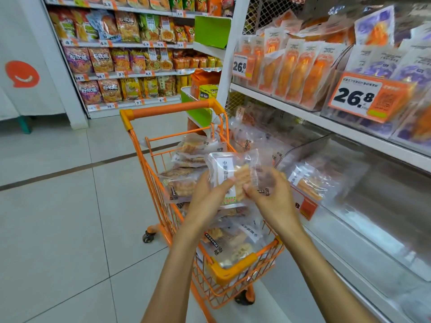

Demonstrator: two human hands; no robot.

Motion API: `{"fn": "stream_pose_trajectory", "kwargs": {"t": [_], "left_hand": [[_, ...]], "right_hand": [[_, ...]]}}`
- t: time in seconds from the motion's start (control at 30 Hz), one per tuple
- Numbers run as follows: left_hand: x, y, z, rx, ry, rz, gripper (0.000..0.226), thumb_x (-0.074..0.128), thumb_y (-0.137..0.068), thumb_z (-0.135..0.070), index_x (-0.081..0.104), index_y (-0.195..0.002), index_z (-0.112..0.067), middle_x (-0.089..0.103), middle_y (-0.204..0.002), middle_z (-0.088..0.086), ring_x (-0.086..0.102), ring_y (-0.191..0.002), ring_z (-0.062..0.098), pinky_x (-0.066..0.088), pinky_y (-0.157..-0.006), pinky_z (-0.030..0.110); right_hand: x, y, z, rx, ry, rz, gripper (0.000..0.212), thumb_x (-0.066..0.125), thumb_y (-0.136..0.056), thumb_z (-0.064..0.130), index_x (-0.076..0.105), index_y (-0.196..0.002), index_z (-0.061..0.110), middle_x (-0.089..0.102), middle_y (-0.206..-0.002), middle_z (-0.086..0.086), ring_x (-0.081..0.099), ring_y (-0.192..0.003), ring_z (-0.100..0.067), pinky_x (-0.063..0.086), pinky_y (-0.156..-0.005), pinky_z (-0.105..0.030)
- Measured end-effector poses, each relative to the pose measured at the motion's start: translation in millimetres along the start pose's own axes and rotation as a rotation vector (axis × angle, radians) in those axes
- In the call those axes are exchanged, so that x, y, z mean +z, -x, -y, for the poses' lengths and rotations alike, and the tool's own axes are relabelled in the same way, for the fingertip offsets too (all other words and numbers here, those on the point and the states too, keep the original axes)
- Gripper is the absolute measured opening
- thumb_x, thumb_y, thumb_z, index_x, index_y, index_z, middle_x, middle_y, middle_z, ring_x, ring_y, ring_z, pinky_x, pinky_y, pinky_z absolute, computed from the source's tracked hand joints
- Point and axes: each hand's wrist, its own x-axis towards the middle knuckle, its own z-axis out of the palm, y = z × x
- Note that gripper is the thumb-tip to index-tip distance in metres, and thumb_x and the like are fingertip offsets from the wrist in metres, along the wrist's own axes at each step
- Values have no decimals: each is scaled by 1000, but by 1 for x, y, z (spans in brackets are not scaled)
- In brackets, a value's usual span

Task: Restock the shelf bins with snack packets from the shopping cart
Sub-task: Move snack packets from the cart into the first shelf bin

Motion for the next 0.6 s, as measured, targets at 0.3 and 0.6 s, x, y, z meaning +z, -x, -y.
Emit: {"fn": "stream_pose_trajectory", "kwargs": {"t": [0.3, 0.6], "left_hand": [[-57, -15, -1, -1, 307, -426, 26, 57, -94, -22, 59, -120, -23, 66, -115, 2, 64, -105, 21, 50, -95, 43], [-59, -16, 1, -68, 387, -459, 32, 56, -94, -19, 58, -126, -17, 69, -111, 10, 67, -98, 25, 52, -93, 44]], "right_hand": [[-6, -60, -19, -85, 300, -1, 41, 52, -96, 32, 48, -132, 13, 54, -131, -8, 50, -120, -22, 42, -98, -38], [22, -40, -37, -262, 757, 518, 50, 59, -90, 44, 49, -137, 30, 56, -127, 3, 51, -118, -19, 36, -103, -41]]}}
